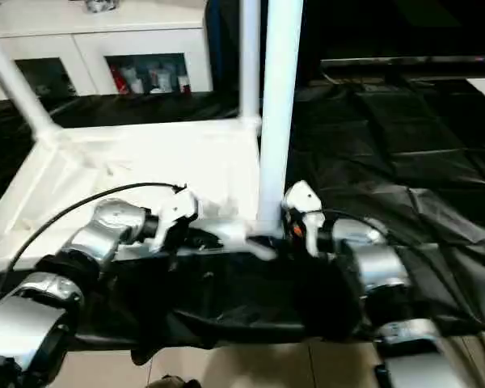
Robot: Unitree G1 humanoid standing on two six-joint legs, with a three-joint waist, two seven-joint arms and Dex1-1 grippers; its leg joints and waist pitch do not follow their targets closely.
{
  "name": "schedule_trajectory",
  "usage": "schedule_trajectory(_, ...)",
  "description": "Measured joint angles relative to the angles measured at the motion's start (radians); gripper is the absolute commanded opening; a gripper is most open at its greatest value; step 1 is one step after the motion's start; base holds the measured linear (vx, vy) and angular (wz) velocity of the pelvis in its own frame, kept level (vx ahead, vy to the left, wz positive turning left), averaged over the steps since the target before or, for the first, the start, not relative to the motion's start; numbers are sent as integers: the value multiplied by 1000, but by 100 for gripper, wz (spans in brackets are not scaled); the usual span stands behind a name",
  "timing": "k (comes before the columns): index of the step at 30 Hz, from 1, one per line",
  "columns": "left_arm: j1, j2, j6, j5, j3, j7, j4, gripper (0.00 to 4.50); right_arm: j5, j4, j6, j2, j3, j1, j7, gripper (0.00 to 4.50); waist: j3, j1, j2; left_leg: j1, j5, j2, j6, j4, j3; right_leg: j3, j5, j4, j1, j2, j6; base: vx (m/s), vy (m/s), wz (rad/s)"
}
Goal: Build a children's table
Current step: Rotate leg to tighten
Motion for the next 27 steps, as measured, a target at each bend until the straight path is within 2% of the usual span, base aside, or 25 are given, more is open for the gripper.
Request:
schedule_trajectory(6,-51,-90,64,21,9,211,54,0,-13,38,1,105,-79,-21,-340,270,-1,-7,1,1,0,-1,0,1,0,2,0,-1,1,0,0,0,0,0)
schedule_trajectory(12,-68,-125,93,21,21,294,78,0,-53,59,-5,172,-96,-41,-529,270,-4,-12,5,3,0,-1,0,-1,0,1,0,-2,4,0,0,0,0,0)
schedule_trajectory(13,-68,-125,92,21,21,295,79,0,-56,61,-11,174,-96,-41,-533,305,-4,-14,5,4,0,-1,0,-1,0,1,0,-2,4,0,1,0,0,0)
schedule_trajectory(19,-68,-118,79,22,21,279,80,0,-46,65,-46,170,-97,-34,-488,384,-3,-19,4,3,0,-2,0,-1,0,1,0,-3,4,0,1,0,0,0)
schedule_trajectory(22,-65,-104,70,17,22,233,77,0,-39,50,-53,127,-85,-19,-363,384,-3,-17,4,2,0,-2,0,-3,0,1,0,-3,3,0,1,0,0,0)
schedule_trajectory(27,-35,-40,30,2,19,75,48,0,-26,14,-51,14,-18,-3,-77,384,-3,-9,5,1,0,1,0,-6,-1,-2,-1,-1,0,1,1,0,0,0)
